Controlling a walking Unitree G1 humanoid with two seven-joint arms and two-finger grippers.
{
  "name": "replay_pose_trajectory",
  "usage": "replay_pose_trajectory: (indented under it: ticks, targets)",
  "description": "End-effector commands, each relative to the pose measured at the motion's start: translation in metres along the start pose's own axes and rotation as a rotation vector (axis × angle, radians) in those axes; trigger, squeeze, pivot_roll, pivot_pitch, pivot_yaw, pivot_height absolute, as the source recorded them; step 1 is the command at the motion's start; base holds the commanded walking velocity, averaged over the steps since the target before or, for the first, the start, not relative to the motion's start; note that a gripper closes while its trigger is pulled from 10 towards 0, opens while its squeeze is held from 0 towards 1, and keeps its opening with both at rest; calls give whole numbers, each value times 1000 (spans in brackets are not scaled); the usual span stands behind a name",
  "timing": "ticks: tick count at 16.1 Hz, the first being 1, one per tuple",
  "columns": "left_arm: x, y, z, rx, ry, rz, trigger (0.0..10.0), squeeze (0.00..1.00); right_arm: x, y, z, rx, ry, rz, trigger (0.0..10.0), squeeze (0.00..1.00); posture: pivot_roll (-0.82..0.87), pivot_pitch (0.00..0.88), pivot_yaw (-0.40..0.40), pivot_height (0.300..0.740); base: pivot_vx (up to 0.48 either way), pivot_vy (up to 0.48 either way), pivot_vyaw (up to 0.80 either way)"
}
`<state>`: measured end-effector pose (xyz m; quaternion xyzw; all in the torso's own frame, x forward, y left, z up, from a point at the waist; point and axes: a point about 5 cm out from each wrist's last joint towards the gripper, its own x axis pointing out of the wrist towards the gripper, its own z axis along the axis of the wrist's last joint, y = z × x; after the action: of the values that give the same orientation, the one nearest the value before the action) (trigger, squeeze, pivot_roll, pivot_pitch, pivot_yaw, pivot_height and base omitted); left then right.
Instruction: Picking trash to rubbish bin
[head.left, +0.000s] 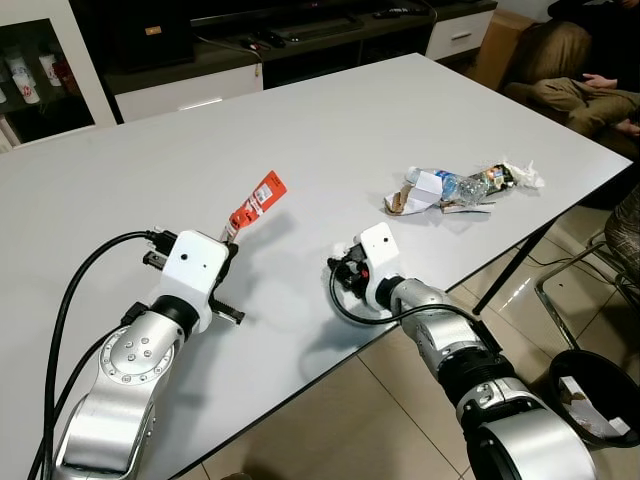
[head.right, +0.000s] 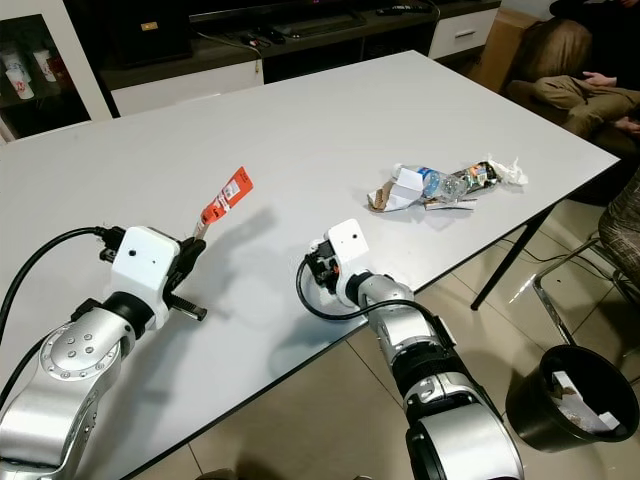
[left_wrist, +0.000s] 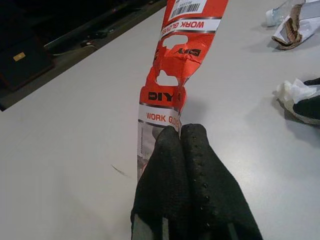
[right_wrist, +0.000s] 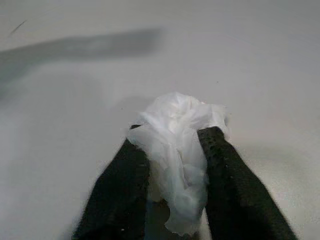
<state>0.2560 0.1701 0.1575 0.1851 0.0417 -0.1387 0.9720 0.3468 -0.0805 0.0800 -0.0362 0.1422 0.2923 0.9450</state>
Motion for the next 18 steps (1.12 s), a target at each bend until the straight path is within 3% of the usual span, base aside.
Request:
replay_pose_trajectory:
  ticks: [1, 12, 15, 16, 18]
  targets:
    - [0, -2, 4, 19, -15, -15, 10000, 0, 0, -2, 0, 14, -1, 2, 0, 0, 100, 38, -38, 740, 0, 0, 0]
    - [2, -3, 2, 25, -14, -14, 10000, 0, -1, -4, 0, 27, -29, -4, 0, 0, 90, 32, -34, 740, 0, 0, 0]
    - [5, -4, 2, -10, -17, -3, 10000, 0, -7, -12, 7, 53, -88, -45, 0, 0, 85, 30, -41, 740, 0, 0, 0]
    - [5, -5, 1, -37, -15, 5, 10000, 0, -11, -15, 11, 62, -121, -69, 0, 0, 85, 30, -41, 740, 0, 0, 0]
    - [1, -6, -4, -114, -4, 40, 10000, 0, -41, -22, 19, 70, -219, -147, 0, 0, 68, 36, -51, 740, 0, 0, 0]
